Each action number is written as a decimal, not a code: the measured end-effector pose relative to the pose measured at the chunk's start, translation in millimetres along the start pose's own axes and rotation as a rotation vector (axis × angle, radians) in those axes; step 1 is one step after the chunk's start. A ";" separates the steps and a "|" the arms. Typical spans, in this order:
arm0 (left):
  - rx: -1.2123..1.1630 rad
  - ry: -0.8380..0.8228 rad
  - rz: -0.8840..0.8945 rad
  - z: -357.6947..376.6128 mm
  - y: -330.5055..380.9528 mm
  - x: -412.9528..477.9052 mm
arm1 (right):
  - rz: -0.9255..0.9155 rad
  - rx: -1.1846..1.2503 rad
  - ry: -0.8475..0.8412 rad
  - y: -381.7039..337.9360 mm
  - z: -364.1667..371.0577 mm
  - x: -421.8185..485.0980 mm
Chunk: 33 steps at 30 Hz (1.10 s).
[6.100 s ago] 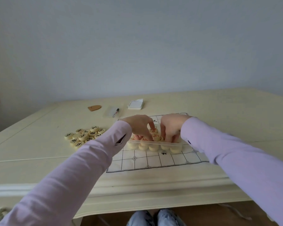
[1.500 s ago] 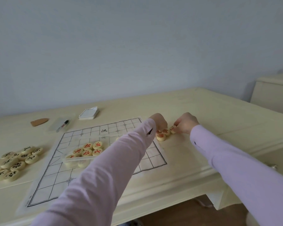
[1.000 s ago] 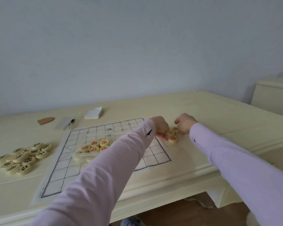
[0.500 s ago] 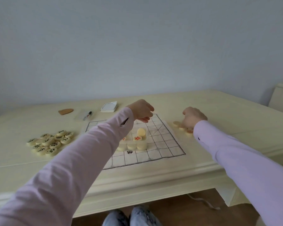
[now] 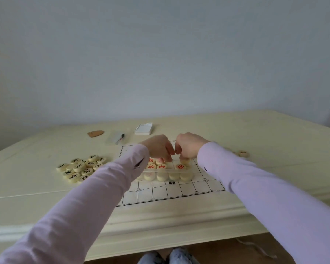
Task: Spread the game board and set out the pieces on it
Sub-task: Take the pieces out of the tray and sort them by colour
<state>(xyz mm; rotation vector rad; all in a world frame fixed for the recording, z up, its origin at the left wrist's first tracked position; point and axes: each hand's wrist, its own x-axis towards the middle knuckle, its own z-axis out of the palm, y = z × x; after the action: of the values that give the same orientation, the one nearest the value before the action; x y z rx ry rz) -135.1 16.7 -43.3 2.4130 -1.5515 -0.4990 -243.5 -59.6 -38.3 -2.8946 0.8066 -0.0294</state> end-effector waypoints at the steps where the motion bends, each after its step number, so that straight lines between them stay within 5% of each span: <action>1: 0.002 0.002 0.003 3.9 2.4 2.2 | 0.007 -0.039 0.008 -0.3 0.6 -0.1; 13: 0.187 -0.038 -0.065 24.8 17.8 13.2 | 0.000 -0.289 -0.049 -9.8 4.0 -2.2; 23: 0.092 -0.036 -0.098 24.7 5.3 13.6 | -0.031 -0.427 0.020 -10.0 14.4 -1.1; 33: -0.154 0.158 -0.025 1.5 -17.8 1.2 | -0.090 -0.414 0.050 0.1 18.5 2.8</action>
<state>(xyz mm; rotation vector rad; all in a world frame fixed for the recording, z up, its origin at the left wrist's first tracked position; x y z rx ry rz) -120.4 23.0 -51.5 2.2981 -1.3678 -0.4060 -240.2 -58.8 -56.7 -3.3298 0.7687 0.0639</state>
